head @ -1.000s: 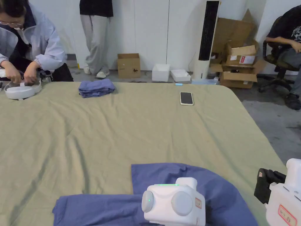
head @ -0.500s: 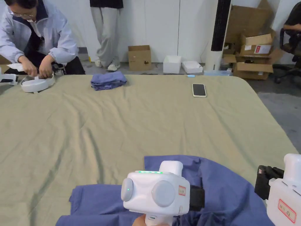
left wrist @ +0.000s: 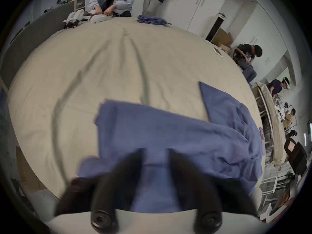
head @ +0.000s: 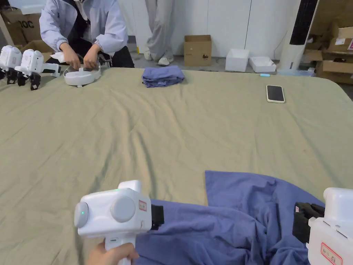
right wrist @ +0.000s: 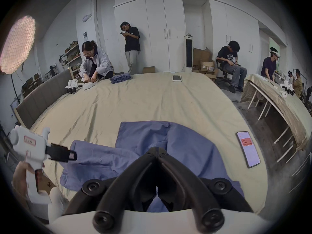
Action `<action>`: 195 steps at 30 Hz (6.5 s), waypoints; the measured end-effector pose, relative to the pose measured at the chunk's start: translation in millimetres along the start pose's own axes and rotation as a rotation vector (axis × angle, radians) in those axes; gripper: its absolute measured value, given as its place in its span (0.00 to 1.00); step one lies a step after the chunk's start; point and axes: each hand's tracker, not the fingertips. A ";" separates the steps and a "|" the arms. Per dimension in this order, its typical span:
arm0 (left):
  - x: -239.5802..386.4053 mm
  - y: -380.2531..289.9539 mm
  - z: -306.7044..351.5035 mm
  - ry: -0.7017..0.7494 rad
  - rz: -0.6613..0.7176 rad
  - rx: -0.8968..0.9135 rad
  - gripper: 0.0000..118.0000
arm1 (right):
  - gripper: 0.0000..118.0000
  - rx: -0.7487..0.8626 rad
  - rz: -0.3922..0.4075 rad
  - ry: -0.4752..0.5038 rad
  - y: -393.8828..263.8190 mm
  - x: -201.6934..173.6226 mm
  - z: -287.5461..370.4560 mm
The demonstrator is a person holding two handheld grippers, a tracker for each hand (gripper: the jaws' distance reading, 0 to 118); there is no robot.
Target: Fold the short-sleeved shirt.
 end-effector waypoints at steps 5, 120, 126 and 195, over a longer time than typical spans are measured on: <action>-30.6 47.9 -20.2 0.085 0.099 0.051 0.94 | 0.00 -0.024 0.033 -0.009 -0.7 -2.9 -11.9; -1.6 195.6 -82.2 0.169 -0.055 0.113 0.06 | 0.02 -0.301 -0.392 -0.088 159.6 204.3 -204.3; -30.9 111.5 -25.6 0.134 -0.105 0.114 0.06 | 0.02 -0.230 -0.446 -0.070 68.5 194.4 -116.0; -12.3 228.3 -152.5 0.247 -0.140 -0.042 0.02 | 0.00 -0.431 -0.259 -0.007 29.9 142.1 -138.0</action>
